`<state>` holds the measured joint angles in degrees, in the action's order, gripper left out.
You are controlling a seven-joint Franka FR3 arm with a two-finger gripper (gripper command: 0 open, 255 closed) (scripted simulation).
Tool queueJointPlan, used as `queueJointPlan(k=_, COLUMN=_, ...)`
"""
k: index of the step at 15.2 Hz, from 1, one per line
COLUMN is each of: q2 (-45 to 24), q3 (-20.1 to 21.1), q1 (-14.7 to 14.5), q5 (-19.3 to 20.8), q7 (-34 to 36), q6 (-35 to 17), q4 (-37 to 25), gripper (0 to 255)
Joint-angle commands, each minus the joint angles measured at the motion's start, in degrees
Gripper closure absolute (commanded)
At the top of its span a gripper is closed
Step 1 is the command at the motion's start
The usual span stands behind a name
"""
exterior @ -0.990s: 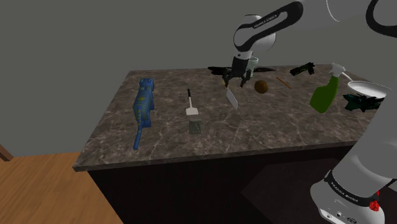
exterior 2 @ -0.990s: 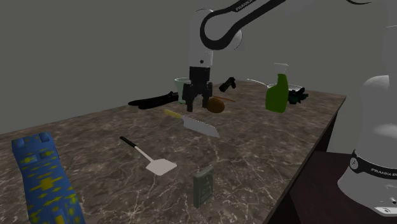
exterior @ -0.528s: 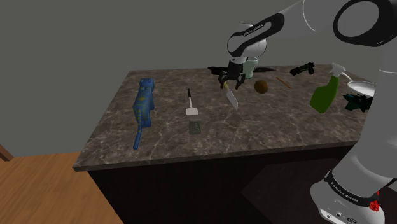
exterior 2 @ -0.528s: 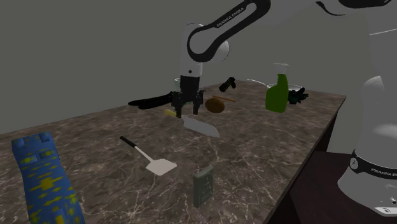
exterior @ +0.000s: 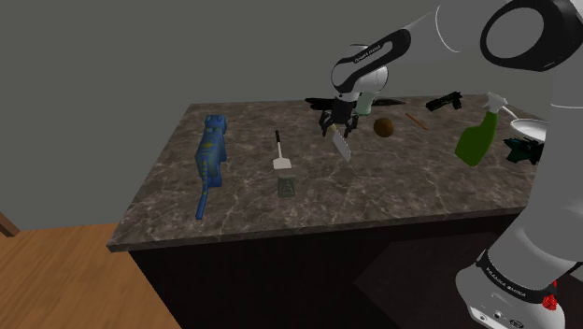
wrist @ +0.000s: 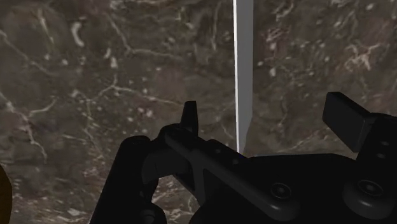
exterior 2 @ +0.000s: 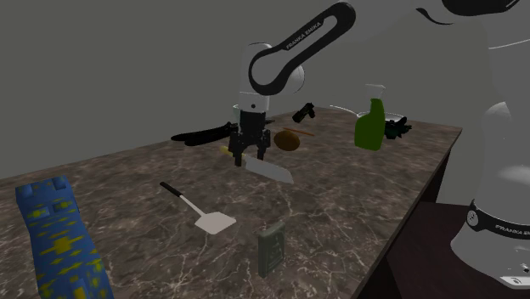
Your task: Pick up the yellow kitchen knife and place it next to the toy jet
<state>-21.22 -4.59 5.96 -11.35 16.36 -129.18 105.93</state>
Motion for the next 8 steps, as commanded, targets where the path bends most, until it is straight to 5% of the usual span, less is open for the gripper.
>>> queueJointPlan(k=1, q2=-0.02, q3=0.00, q1=0.00, q5=-0.01, q7=-0.01, q6=-0.05, q4=0.02, gripper=0)
queueJointPlan(k=4, q2=-0.02, q3=0.00, q1=0.00, q5=-0.01, q7=-0.01, q6=-0.05, q4=0.02, gripper=0)
queueJointPlan(k=5, q2=-0.02, q3=0.00, q1=0.00, q5=-0.01, q7=-0.01, q6=-0.05, q4=0.02, gripper=255)
queueJointPlan(k=8, q2=-0.02, q3=0.00, q1=0.00, q5=-0.01, q7=-0.01, q6=-0.05, q4=0.02, gripper=255)
